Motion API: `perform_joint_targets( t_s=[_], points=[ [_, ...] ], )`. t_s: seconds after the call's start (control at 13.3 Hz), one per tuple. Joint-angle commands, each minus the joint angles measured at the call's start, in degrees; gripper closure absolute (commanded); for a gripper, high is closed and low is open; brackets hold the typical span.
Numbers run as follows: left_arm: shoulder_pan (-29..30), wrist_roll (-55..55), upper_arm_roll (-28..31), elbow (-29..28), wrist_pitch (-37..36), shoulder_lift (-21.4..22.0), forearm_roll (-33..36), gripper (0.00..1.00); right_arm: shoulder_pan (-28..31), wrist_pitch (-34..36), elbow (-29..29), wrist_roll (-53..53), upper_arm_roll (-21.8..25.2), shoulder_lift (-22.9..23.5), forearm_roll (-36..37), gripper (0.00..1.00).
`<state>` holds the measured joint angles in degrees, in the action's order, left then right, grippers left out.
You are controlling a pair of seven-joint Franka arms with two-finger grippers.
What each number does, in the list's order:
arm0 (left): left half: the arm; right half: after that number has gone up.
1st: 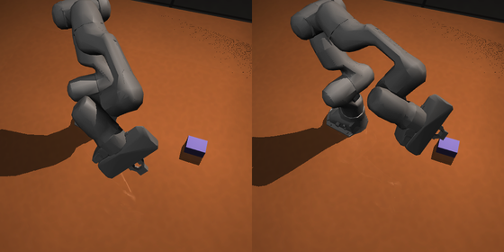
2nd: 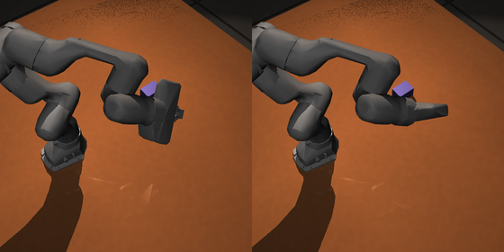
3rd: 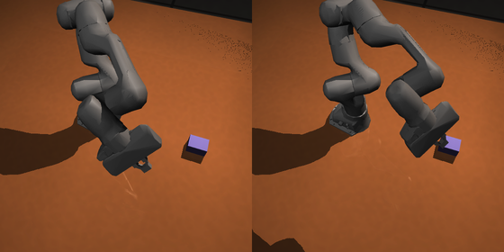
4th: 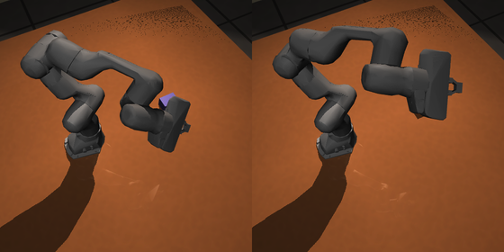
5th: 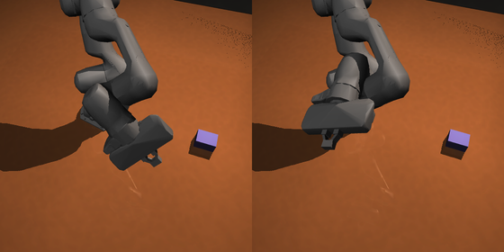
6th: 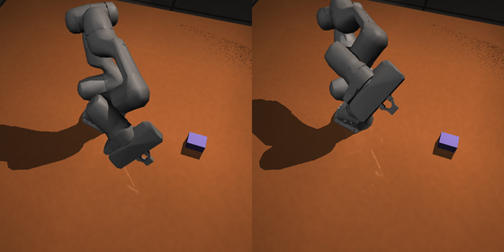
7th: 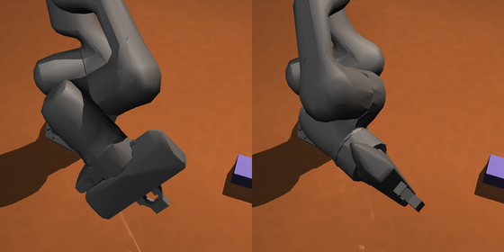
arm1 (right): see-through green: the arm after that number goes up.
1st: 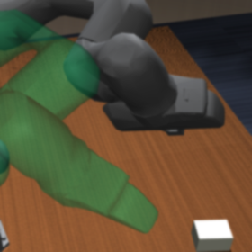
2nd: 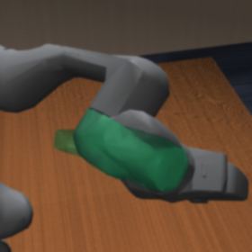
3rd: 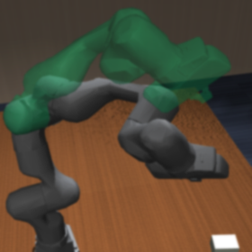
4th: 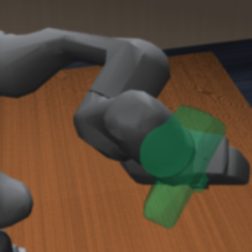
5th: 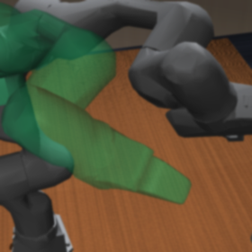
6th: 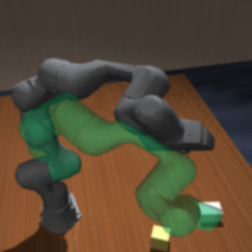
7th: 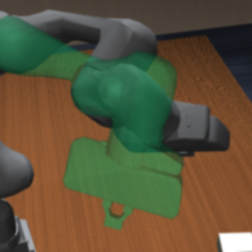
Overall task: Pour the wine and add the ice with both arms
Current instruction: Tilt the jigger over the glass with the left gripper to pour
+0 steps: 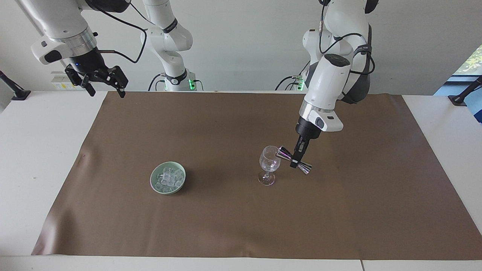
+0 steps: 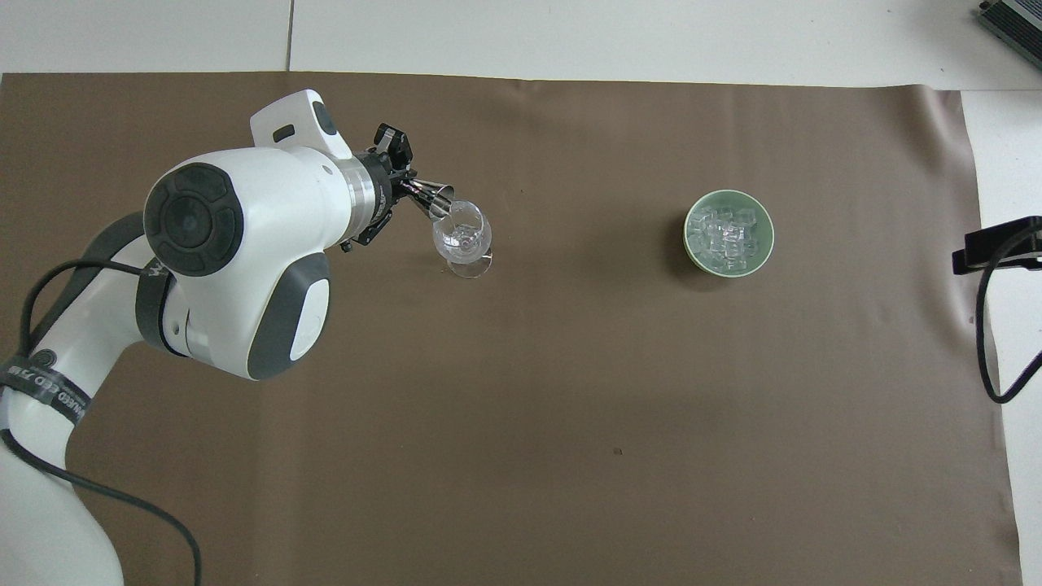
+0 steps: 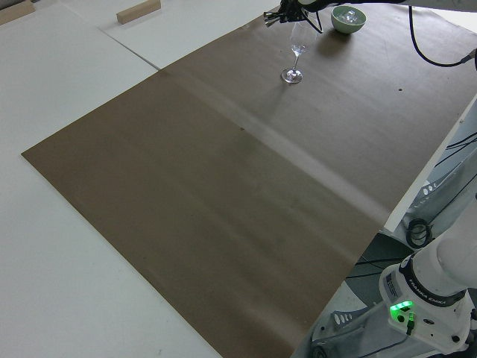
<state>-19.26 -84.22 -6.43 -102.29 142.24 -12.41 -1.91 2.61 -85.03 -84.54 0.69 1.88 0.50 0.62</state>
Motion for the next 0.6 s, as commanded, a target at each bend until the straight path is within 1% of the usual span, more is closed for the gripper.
perform_joint_targets(
  t_s=[0.0, 0.38, 0.53],
  points=[
    [-1.4, -1.4, 1.2, 0.3, -0.7, 0.8, 1.8, 1.0, 0.1, 0.0, -1.0, -0.9, -0.1, -0.9, -1.0, 0.0],
    [-1.5, -1.4, 1.2, 0.3, -0.7, 0.8, 3.1, 1.0, 0.1, 0.0, -1.0, -0.9, -0.1, -0.9, -1.0, 0.0],
    [-1.5, -1.4, 1.2, 0.3, -0.5, 0.8, 4.5, 1.0, 0.1, 0.0, -0.9, -0.9, -0.1, -0.9, -1.0, 0.0]
  ],
)
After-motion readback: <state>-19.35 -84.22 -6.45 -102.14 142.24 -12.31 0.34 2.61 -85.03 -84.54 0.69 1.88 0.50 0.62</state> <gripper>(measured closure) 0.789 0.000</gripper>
